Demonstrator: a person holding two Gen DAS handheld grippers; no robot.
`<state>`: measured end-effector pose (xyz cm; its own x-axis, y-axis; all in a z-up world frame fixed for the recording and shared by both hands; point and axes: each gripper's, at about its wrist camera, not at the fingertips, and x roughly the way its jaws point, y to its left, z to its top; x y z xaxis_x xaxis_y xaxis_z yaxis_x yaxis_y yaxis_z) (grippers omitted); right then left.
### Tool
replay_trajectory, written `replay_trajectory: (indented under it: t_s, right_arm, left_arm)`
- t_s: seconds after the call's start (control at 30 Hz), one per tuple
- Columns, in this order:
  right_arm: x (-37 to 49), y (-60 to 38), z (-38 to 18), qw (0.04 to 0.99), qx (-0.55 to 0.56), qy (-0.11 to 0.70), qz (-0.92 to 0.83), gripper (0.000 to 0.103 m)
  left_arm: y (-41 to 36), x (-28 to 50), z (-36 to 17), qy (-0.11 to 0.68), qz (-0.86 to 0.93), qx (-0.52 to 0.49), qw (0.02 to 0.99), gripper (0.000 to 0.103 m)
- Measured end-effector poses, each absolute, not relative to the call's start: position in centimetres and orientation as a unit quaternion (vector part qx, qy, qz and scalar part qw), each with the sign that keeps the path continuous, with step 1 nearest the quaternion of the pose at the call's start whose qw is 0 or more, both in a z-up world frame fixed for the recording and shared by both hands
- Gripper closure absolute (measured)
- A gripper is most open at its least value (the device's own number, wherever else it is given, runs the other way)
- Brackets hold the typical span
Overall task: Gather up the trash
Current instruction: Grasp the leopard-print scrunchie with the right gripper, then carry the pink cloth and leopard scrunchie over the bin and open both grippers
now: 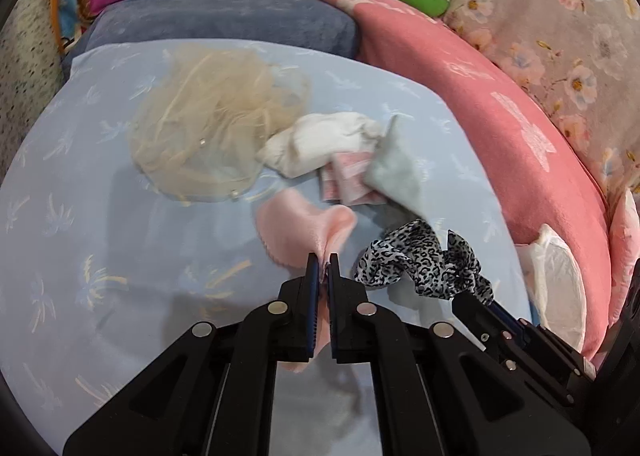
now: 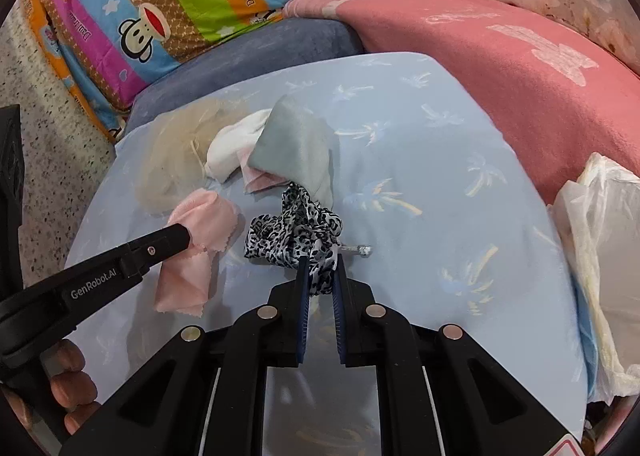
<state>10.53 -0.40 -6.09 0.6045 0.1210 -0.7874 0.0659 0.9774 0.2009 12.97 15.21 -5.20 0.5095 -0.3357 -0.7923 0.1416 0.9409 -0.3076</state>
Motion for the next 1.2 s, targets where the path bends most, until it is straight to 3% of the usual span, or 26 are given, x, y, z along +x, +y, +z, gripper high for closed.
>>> replay_trajectory:
  t_s: [0.57,1.2]
  right_arm:
    - [5.3,-11.3,-0.7,0.915,0.161,0.365,-0.068,0.093]
    - [-1.0,-23.6,-1.1,0.9,0.212,0.336,-0.177,0.093]
  left_arm:
    - [5.4,10.6,-0.3,0.431,-0.231,-0.043,0.871,0.099]
    - [-8.5,7.7,1.6,0.423,-0.383,0.019,0.821,0.098]
